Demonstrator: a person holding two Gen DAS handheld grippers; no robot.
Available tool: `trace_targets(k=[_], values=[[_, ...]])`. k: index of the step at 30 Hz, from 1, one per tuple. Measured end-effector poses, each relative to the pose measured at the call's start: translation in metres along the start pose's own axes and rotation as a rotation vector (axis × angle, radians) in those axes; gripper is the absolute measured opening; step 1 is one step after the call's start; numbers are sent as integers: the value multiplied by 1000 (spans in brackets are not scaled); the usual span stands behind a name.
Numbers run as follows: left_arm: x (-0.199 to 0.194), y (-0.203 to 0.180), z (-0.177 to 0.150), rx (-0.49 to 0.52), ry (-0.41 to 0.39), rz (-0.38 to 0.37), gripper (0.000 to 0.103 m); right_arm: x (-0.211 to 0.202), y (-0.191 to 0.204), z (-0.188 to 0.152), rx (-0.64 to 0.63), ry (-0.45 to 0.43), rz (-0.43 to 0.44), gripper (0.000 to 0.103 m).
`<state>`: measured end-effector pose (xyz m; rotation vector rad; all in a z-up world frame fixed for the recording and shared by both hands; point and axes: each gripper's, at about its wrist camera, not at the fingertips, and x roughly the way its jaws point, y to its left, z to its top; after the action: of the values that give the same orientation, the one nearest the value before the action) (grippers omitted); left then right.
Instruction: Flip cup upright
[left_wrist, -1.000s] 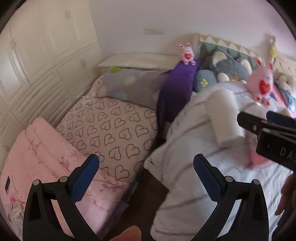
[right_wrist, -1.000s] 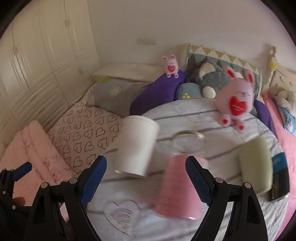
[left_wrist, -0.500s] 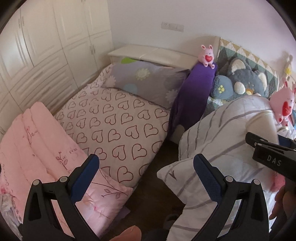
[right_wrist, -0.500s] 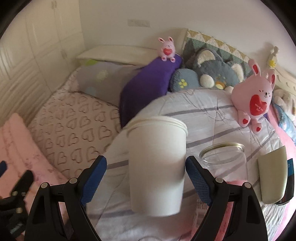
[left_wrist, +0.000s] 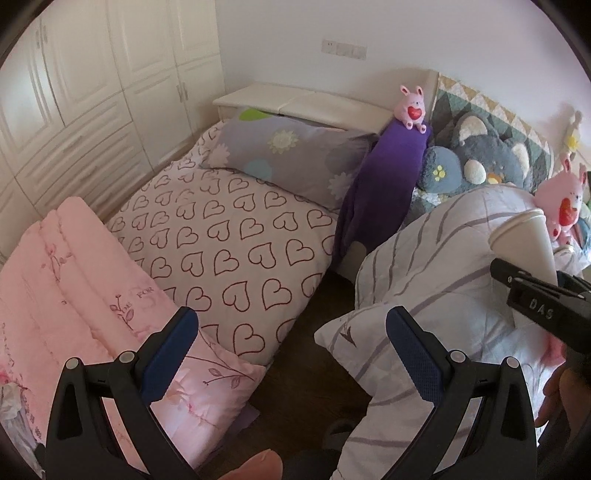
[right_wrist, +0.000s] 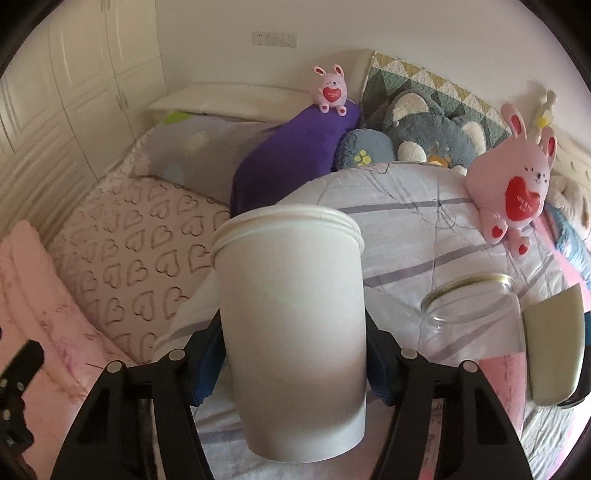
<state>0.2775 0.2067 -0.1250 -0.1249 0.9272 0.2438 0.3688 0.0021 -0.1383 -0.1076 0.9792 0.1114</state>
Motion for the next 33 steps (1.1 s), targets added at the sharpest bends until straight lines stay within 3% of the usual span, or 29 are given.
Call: trace_targets(k=[9, 16, 21, 33], values=[[-54, -17, -14, 50, -59, -42, 103, -91, -20, -26, 85, -112, 80, 65], [-98, -60, -48, 162, -84, -127, 103, -156, -87, -114, 261, -129, 0, 65], [-123, -89, -77, 217, -87, -153, 103, -155, -122, -173, 387, -75, -25, 65], [-159, -124, -132, 251, -87, -84, 103, -125, -138, -216, 375, -37, 21, 66]])
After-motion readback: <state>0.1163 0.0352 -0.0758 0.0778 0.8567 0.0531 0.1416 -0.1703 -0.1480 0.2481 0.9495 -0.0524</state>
